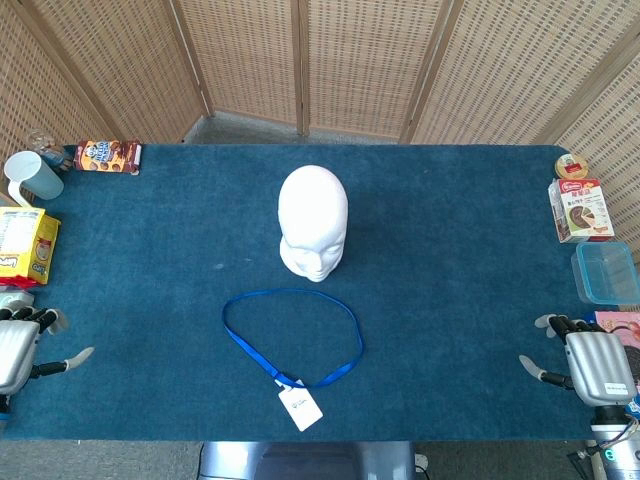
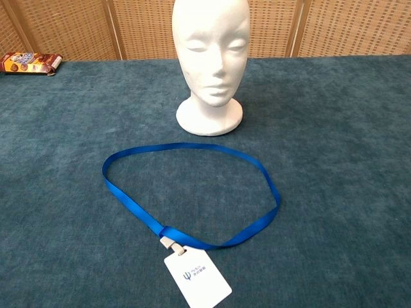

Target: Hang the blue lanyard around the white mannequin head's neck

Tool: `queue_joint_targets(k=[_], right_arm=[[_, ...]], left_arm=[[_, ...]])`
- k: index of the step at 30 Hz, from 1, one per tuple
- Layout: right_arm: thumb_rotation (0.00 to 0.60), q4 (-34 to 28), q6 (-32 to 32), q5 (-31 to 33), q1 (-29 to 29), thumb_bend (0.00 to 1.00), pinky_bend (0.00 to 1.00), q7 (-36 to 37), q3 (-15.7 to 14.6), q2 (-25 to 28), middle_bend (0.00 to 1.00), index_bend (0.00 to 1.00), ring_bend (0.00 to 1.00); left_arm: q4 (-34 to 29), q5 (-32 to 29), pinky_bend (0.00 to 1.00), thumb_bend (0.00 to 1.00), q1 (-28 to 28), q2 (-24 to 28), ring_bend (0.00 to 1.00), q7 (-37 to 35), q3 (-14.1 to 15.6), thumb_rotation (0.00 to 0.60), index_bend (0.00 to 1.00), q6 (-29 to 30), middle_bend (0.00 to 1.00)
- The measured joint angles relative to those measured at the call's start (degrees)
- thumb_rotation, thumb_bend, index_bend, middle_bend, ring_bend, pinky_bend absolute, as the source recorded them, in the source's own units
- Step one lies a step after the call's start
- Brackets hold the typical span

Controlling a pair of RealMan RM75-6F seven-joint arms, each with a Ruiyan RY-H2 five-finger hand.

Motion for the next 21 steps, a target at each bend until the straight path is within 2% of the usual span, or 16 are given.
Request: queue_joint_targets(k=[21], right_arm=[[0.394,1.1,-1.2,-1.3,1.6,0.25,0.51,4.3,0.5,-1.0,0.48,0.37,0.51]], left_arm=[[-1.0,0.6,0.28,0.08,-0.3,1.5,0.49,-1.0,-0.5,0.275,0.49,0.7,0.54]])
